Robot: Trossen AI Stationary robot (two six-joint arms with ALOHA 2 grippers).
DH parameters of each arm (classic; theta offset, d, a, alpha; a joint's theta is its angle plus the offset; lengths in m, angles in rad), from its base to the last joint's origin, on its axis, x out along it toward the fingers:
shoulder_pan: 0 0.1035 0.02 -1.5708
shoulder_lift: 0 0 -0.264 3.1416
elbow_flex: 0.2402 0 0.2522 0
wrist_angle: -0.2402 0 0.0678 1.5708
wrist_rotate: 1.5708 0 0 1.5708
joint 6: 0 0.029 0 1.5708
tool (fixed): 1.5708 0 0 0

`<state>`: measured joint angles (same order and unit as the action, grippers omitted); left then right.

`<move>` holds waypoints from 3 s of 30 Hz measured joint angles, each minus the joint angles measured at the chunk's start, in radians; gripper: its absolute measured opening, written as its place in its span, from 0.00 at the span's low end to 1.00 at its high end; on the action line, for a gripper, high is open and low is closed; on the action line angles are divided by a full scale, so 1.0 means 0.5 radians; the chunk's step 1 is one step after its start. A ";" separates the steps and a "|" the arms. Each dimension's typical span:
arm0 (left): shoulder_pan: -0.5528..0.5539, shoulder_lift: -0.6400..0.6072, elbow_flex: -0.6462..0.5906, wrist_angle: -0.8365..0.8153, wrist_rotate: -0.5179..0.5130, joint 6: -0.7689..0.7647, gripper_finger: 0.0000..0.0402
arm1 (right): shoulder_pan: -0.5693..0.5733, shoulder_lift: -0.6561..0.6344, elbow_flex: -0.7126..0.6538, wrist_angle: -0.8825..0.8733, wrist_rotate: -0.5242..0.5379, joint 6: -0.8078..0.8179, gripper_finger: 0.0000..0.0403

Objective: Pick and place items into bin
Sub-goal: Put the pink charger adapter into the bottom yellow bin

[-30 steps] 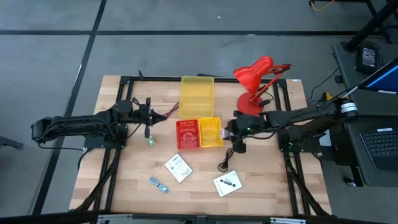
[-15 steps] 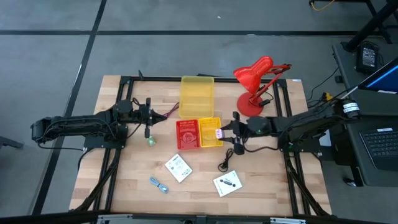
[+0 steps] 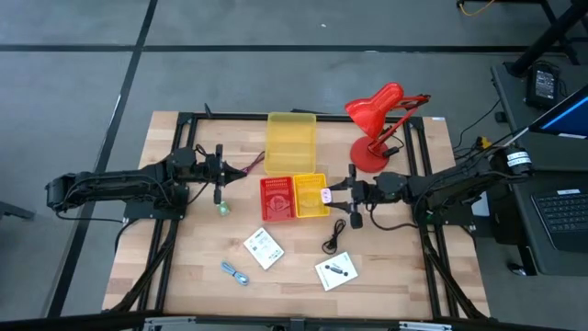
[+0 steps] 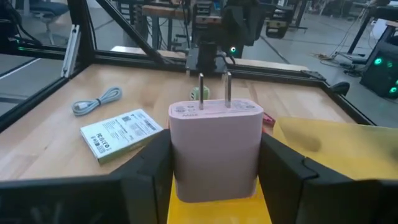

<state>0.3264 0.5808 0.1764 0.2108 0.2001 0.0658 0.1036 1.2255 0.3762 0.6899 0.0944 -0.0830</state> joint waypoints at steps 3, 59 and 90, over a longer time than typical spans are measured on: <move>0.000 0.000 0.000 0.000 -0.001 0.000 0.01 | 0.000 0.000 -0.013 0.041 -0.001 -0.003 0.42; -0.001 -0.001 0.000 -0.010 0.002 -0.085 0.01 | -0.047 0.539 0.918 -1.324 0.454 0.352 0.41; -0.001 -0.001 0.000 -0.011 0.005 -0.090 0.01 | -0.085 0.832 1.035 -1.509 0.427 0.413 0.43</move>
<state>0.3260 0.5804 0.1764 0.2054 0.2024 0.0208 0.0612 1.6413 0.8936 -0.0647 0.3080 0.1234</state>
